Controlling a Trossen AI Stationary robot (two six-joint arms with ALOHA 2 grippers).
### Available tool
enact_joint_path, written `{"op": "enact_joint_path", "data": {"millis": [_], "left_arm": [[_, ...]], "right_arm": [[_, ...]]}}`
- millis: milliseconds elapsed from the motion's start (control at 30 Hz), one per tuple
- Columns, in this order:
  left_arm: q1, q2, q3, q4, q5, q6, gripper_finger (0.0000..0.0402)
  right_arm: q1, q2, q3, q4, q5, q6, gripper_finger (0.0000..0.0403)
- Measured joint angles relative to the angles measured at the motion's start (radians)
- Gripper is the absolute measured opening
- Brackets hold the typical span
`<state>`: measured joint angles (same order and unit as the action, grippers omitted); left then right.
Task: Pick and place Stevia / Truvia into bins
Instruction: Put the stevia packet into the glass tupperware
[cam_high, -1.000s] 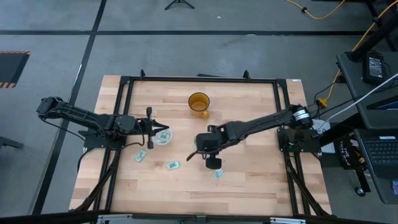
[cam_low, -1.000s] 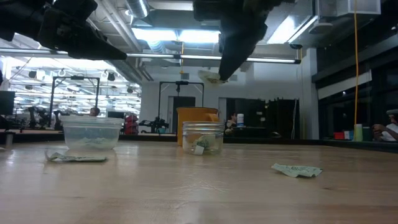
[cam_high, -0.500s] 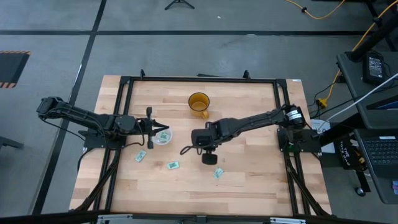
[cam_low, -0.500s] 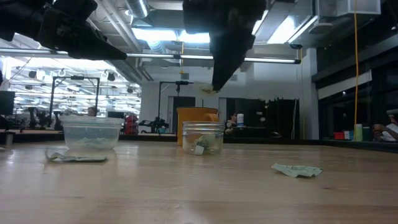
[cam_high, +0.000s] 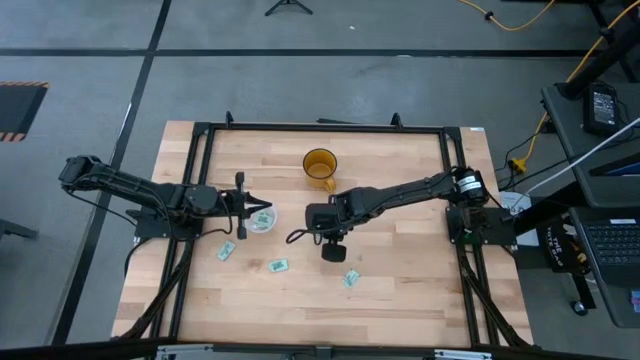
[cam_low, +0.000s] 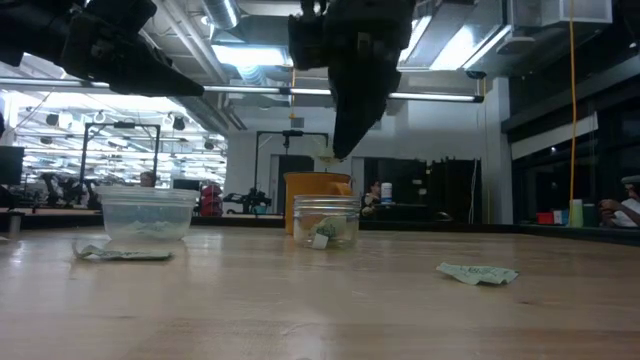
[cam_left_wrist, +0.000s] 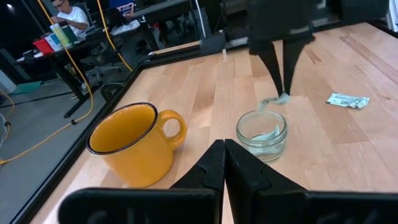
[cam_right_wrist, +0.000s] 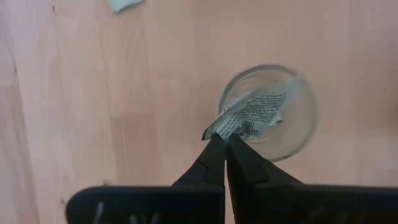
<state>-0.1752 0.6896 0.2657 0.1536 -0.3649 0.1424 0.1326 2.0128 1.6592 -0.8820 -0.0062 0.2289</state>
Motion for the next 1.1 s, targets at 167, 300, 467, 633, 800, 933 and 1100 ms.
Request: {"op": "enact_joint_path", "data": {"millis": [167,300,467,633,800,933,1100], "left_arm": [[0.000,0.000,0.000,0.000,0.000,0.000,0.0003],[0.000,0.000,0.000,0.000,0.003,-0.001,0.0003],[0.000,0.000,0.000,0.001,0.007,-0.001,0.0005],[0.000,0.000,0.000,0.000,0.009,0.000,0.0002],[0.000,0.000,0.000,0.000,0.010,0.000,0.0006],[0.000,0.000,0.000,0.000,0.010,0.000,0.0007],[0.000,0.000,0.000,0.000,0.010,0.000,0.0008]], "right_arm": [[-0.004,0.030,-0.001,0.001,-0.025,-0.025,0.0000],[-0.013,0.042,0.000,0.008,-0.053,-0.025,0.0000],[-0.025,0.065,0.000,0.001,-0.083,-0.029,0.0000],[-0.041,0.071,0.000,0.003,-0.104,-0.036,0.0000],[-0.052,0.071,0.000,0.000,-0.128,-0.033,0.0000],[-0.057,0.071,0.000,-0.004,-0.129,-0.041,0.0000],[-0.061,0.071,0.000,-0.007,-0.129,-0.030,0.0000]]}}
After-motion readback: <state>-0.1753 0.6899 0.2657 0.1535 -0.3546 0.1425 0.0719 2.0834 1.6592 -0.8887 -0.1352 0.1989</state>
